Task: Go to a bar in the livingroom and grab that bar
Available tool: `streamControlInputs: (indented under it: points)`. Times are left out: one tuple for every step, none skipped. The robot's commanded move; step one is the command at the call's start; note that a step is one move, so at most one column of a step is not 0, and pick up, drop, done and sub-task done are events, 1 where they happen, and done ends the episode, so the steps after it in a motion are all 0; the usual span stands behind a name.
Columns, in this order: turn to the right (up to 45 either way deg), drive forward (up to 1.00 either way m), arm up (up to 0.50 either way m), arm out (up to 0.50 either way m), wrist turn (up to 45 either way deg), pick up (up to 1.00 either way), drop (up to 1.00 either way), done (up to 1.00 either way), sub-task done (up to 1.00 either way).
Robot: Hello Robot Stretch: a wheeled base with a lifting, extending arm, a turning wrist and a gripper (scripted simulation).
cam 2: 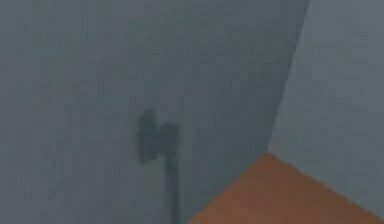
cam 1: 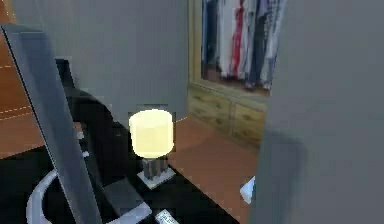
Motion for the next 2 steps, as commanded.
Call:
streamControlInputs:
  points:
    - [-45.0, 0.00, 0.00, 0.00, 0.0, 0.00, 0.00, 0.00, 0.00]
    - [-45.0, 0.00, 0.00, 0.00, 0.0, 0.00, 0.00, 0.00, 0.00]
